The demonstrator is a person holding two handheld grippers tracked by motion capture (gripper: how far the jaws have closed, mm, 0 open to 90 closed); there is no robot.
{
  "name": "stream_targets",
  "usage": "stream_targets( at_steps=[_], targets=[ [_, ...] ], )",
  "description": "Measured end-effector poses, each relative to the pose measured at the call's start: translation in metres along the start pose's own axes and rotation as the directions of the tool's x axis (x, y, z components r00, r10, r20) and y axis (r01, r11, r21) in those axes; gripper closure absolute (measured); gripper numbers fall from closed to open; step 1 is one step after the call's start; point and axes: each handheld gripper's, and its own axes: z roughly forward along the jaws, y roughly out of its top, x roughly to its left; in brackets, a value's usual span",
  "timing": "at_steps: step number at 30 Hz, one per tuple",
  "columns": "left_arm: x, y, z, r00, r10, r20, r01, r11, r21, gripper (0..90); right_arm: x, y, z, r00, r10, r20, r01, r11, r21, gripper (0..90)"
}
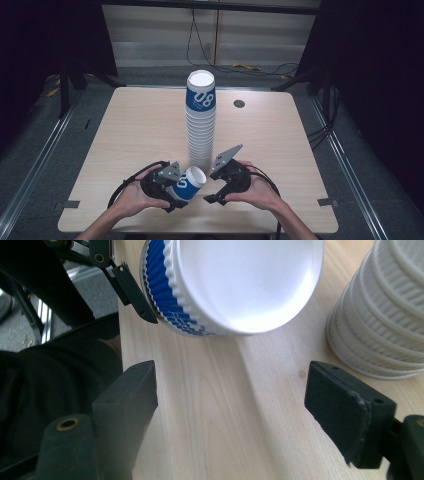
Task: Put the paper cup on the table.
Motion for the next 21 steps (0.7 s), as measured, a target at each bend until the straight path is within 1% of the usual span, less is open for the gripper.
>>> stream_targets(
  at_steps=[2, 3, 4, 5, 6, 7, 8, 10, 11, 12, 13, 14, 15, 16, 18, 19, 21],
  targets=[
    [-0.001, 0.003, 0.0, 0.9999, 0.017, -0.001, -0.017, 0.9996, 0.02, 19.0, 0.0, 0.001, -0.001, 1.0, 0.001, 0.001, -0.001, 1.0, 0.02, 21.5],
    [-0.002, 0.005, -0.002, 0.9995, 0.025, -0.017, -0.025, 0.9995, 0.017, 19.0, -0.001, 0.002, 0.0, 1.0, -0.003, -0.007, 0.004, 1.0, 0.024, 22.0],
    [-0.002, 0.007, -0.003, 0.999, 0.025, -0.036, -0.026, 0.9997, -0.003, 19.0, -0.001, 0.002, 0.0, 1.0, -0.008, -0.001, 0.008, 0.999, 0.036, 21.9],
    [-0.002, 0.008, -0.004, 0.9992, 0.022, -0.033, -0.022, 0.9996, -0.016, 19.1, -0.002, 0.003, 0.0, 0.9999, -0.013, 0.001, 0.013, 0.999, 0.045, 22.0],
    [-0.002, 0.01, -0.005, 0.9995, 0.024, -0.021, -0.025, 0.9995, -0.021, 19.0, -0.002, 0.003, 0.001, 0.9999, -0.016, -0.002, 0.016, 0.999, 0.049, 22.3],
    [-0.002, 0.011, -0.004, 0.9992, 0.034, -0.023, -0.034, 0.9993, -0.013, 19.1, -0.002, 0.003, 0.002, 0.9997, -0.024, 0.003, 0.023, 0.998, 0.062, 23.4],
    [-0.003, 0.014, -0.003, 0.9979, 0.062, -0.022, -0.061, 0.998, 0.018, 19.0, -0.002, 0.003, 0.002, 0.9994, -0.036, 0.002, 0.035, 0.997, 0.064, 23.5],
    [-0.004, 0.014, -0.003, 0.9981, 0.058, -0.02, -0.058, 0.998, 0.027, 19.1, -0.002, 0.002, 0.002, 0.9993, -0.037, 0.005, 0.037, 0.998, 0.06, 23.3],
    [-0.005, 0.015, -0.001, 0.9978, 0.066, -0.011, -0.066, 0.9972, 0.037, 19.1, -0.002, 0.001, 0.002, 0.9996, -0.029, 0.005, 0.029, 0.998, 0.06, 23.3],
    [-0.005, 0.016, 0.0, 0.9968, 0.08, -0.002, -0.08, 0.9953, 0.054, 19.1, -0.002, 0.001, 0.003, 0.9994, -0.034, 0.005, 0.034, 0.998, 0.061, 23.2],
    [-0.006, 0.017, 0.002, 0.9958, 0.091, -0.009, -0.09, 0.9938, 0.065, 19.0, -0.002, 0.0, 0.005, 0.9995, -0.029, 0.01, 0.029, 0.997, 0.077, 21.9],
    [-0.006, 0.018, 0.003, 0.9951, 0.099, -0.009, -0.098, 0.9927, 0.071, 19.0, -0.002, 0.0, 0.005, 0.9995, -0.029, 0.01, 0.029, 0.997, 0.077, 21.9],
    [-0.007, 0.018, 0.005, 0.9951, 0.097, -0.018, -0.096, 0.993, 0.069, 19.0, -0.002, -0.001, 0.006, 0.9993, -0.036, 0.009, 0.036, 0.996, 0.085, 21.7],
    [-0.006, 0.019, 0.005, 0.9947, 0.1, -0.021, -0.098, 0.9922, 0.077, 19.1, -0.001, -0.001, 0.007, 0.9992, -0.041, 0.006, 0.04, 0.995, 0.087, 20.5],
    [-0.006, 0.02, 0.006, 0.9953, 0.095, -0.017, -0.094, 0.9932, 0.069, 19.0, -0.001, 0.0, 0.01, 0.999, -0.046, -0.001, 0.045, 0.994, 0.096, 18.5],
    [-0.005, 0.021, 0.005, 0.995, 0.099, -0.015, -0.097, 0.9927, 0.071, 19.0, -0.001, 0.0, 0.012, 0.9987, -0.05, 0.001, 0.05, 0.994, 0.098, 17.9],
    [-0.006, 0.021, 0.006, 0.9942, 0.107, -0.014, -0.106, 0.991, 0.083, 19.1, 0.0, 0.001, 0.014, 0.999, -0.044, -0.007, 0.045, 0.995, 0.09, 17.9]
  ],
)
